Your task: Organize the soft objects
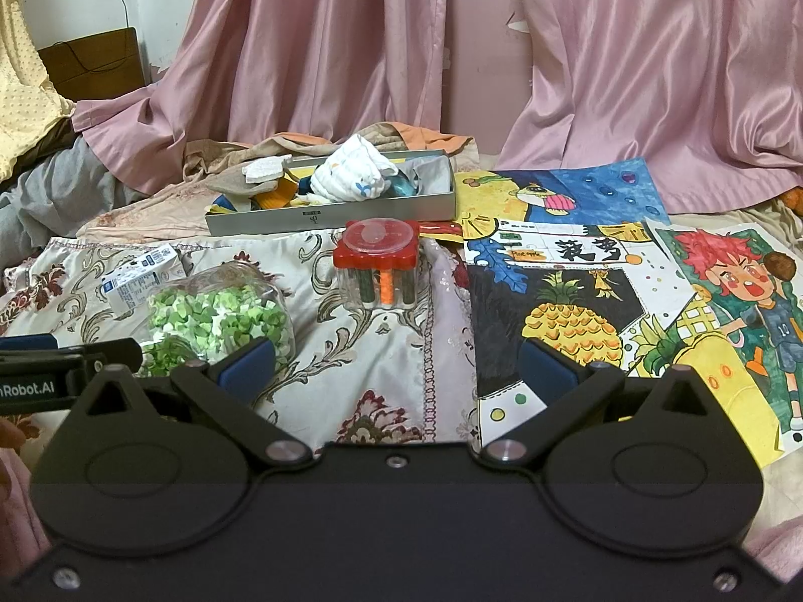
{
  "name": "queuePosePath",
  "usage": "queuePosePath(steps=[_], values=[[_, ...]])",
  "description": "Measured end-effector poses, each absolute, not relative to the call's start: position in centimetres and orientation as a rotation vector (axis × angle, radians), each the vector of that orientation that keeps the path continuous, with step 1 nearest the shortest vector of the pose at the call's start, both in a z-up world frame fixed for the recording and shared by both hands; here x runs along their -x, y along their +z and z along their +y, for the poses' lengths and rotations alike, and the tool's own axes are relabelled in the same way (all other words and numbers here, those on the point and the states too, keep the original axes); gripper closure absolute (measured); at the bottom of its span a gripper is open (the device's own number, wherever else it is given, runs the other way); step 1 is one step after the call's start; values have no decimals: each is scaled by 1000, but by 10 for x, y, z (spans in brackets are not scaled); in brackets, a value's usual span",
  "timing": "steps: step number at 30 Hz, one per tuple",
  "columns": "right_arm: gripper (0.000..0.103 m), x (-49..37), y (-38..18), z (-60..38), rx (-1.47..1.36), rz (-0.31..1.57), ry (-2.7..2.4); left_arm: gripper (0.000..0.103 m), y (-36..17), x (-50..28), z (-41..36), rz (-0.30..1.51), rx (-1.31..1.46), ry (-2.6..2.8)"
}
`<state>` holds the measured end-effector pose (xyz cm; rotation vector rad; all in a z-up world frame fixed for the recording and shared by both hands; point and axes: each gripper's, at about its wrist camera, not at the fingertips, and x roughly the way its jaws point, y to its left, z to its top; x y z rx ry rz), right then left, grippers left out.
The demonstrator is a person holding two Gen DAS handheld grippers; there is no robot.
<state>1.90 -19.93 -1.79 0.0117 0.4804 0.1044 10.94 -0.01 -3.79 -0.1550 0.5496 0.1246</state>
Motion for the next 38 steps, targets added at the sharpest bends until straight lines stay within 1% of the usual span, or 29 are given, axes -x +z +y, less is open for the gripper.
queuePosePath(steps=[38], values=[[0, -20, -18, -201, -7, 480, 107, 1, -31, -105, -3, 518, 140, 128]])
